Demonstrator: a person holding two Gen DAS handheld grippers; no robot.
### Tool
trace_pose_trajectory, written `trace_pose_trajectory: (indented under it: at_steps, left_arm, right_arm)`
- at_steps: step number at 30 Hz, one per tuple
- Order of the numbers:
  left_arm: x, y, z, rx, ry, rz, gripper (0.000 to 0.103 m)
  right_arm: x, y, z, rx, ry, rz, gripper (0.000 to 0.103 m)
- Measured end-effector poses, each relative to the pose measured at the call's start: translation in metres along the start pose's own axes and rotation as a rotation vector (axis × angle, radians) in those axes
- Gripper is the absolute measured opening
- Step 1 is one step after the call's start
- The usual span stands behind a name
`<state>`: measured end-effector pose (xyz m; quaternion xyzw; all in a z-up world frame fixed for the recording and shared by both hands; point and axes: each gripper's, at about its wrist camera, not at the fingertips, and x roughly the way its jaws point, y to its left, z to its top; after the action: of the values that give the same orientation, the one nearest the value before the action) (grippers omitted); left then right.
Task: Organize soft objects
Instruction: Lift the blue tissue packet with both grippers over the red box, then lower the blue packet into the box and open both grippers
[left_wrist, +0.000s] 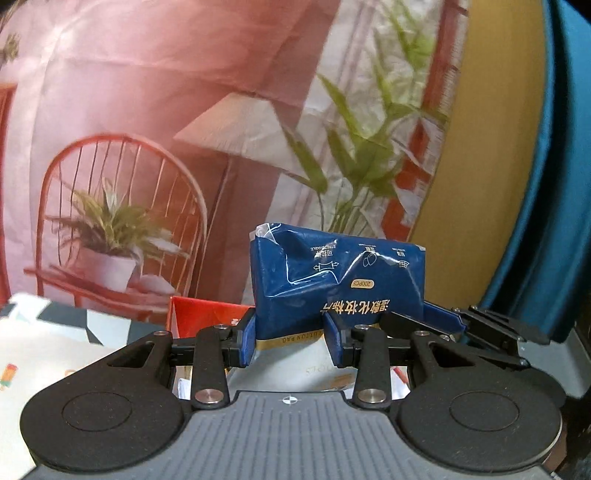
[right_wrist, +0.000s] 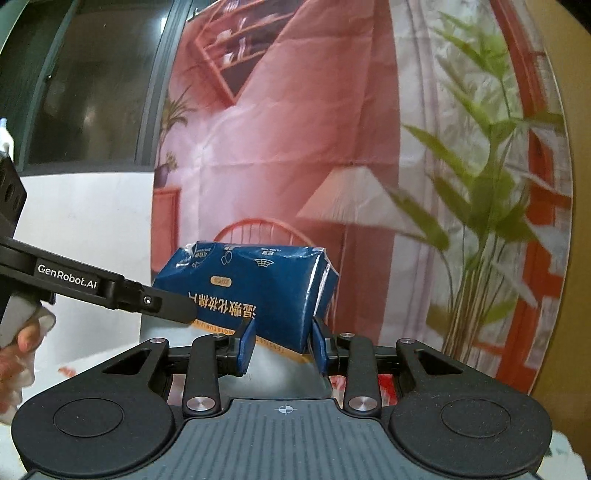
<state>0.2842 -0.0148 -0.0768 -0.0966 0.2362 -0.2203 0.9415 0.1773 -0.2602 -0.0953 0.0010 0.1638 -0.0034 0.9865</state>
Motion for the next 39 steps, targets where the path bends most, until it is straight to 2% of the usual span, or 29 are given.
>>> trace_pose_trajectory:
  at_steps: [3, 10, 15, 19, 26, 32, 39]
  left_arm:
    - [0.015, 0.01, -0.004, -0.045, 0.064, 0.006, 0.04]
    - [0.043, 0.025, -0.026, -0.068, 0.217, 0.018, 0.04]
    - [0.071, 0.038, -0.034, -0.103, 0.269, 0.038, 0.04]
    - [0.092, 0.035, -0.035, -0.031, 0.301, 0.072, 0.04]
    - [0.124, 0.036, -0.042, 0.042, 0.377, 0.112, 0.04]
    - [0.139, 0.036, -0.048, 0.076, 0.45, 0.122, 0.04]
    - [0.141, 0.037, -0.048, 0.071, 0.455, 0.122, 0.041]
  right_arm:
    - [0.015, -0.005, 0.001, 0.001, 0.025, -0.004, 0.03]
    - [0.037, -0.013, -0.022, 0.095, 0.171, 0.009, 0.03]
    - [0.058, -0.021, -0.042, 0.173, 0.281, 0.002, 0.03]
    - [0.076, -0.027, -0.057, 0.167, 0.328, -0.027, 0.03]
    - [0.108, -0.025, -0.07, 0.023, 0.438, -0.057, 0.029]
    - [0.124, -0.021, -0.077, -0.018, 0.558, -0.071, 0.029]
    - [0.133, -0.021, -0.081, -0.002, 0.64, -0.071, 0.028]
